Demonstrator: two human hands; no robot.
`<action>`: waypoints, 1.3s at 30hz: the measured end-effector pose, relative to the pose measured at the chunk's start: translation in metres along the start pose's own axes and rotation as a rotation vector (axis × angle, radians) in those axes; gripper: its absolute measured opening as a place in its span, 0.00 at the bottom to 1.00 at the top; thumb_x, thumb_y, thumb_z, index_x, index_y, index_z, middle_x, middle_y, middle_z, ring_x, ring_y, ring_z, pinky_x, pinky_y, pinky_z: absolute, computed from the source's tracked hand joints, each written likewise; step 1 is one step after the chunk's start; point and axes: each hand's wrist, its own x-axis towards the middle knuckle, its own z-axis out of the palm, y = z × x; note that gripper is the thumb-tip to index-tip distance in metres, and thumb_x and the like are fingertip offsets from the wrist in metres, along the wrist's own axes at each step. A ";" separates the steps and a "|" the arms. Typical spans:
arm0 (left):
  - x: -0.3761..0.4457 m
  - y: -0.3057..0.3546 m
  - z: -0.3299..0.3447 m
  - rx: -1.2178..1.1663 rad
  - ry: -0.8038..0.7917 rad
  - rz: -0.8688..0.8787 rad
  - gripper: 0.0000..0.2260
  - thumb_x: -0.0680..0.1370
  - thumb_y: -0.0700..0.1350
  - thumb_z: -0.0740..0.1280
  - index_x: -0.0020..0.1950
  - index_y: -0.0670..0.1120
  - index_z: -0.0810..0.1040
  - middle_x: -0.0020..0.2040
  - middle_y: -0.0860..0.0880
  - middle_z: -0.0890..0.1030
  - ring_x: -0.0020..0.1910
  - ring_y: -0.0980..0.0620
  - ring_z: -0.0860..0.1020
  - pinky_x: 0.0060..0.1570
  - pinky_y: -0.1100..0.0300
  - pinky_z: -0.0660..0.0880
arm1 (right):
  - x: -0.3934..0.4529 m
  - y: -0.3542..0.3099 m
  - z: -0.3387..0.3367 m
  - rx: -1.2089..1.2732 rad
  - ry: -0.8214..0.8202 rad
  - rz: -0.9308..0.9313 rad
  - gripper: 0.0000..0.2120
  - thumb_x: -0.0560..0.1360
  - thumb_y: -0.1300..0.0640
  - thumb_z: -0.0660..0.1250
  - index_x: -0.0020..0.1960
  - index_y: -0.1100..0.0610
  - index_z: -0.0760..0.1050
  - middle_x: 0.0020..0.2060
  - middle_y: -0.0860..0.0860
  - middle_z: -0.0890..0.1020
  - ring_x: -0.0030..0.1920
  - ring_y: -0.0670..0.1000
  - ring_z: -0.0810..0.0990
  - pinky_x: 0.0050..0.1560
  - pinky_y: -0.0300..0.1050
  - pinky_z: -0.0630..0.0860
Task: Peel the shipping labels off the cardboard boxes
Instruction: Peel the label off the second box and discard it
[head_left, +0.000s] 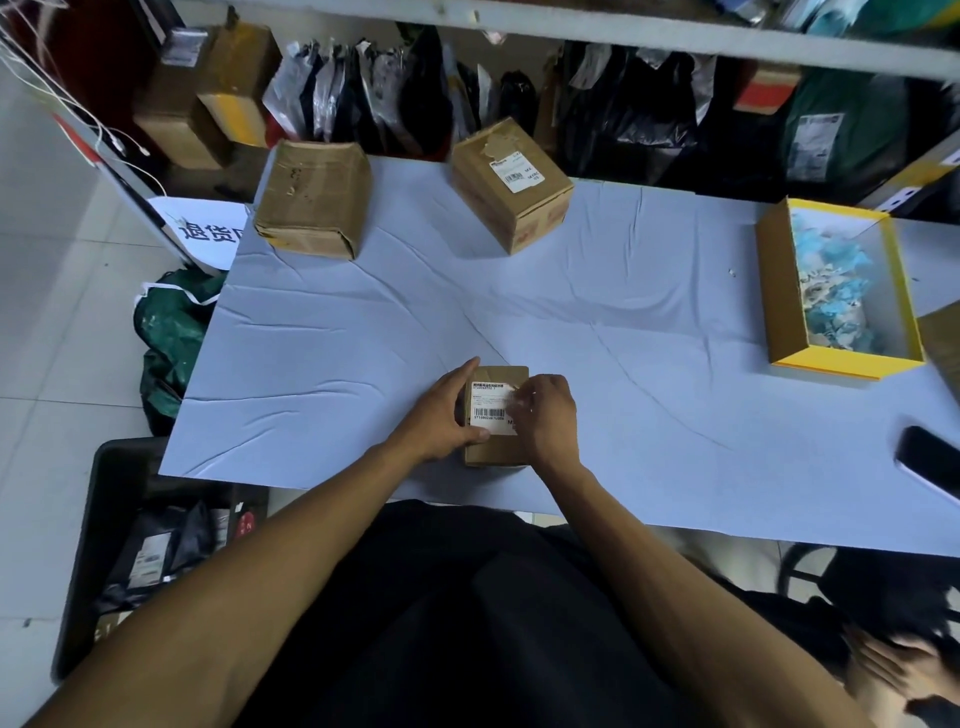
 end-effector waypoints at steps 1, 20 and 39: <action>0.000 0.001 0.000 0.002 -0.001 0.000 0.48 0.67 0.41 0.79 0.79 0.58 0.55 0.72 0.50 0.70 0.67 0.49 0.73 0.64 0.48 0.74 | -0.003 0.002 -0.001 0.051 0.019 -0.010 0.11 0.72 0.63 0.67 0.53 0.58 0.75 0.54 0.54 0.75 0.50 0.55 0.78 0.50 0.48 0.76; -0.011 0.000 -0.005 0.035 -0.070 0.012 0.50 0.68 0.47 0.79 0.79 0.61 0.49 0.74 0.51 0.67 0.69 0.51 0.70 0.66 0.55 0.72 | 0.006 -0.008 0.001 0.009 0.044 0.098 0.09 0.78 0.56 0.62 0.52 0.60 0.78 0.56 0.56 0.76 0.50 0.56 0.79 0.48 0.47 0.74; -0.016 0.001 -0.008 0.154 -0.113 -0.003 0.57 0.63 0.53 0.81 0.78 0.63 0.43 0.75 0.50 0.66 0.70 0.50 0.68 0.69 0.53 0.68 | 0.008 0.002 -0.003 0.161 -0.027 0.009 0.05 0.74 0.54 0.70 0.45 0.56 0.77 0.51 0.52 0.76 0.48 0.53 0.79 0.49 0.51 0.78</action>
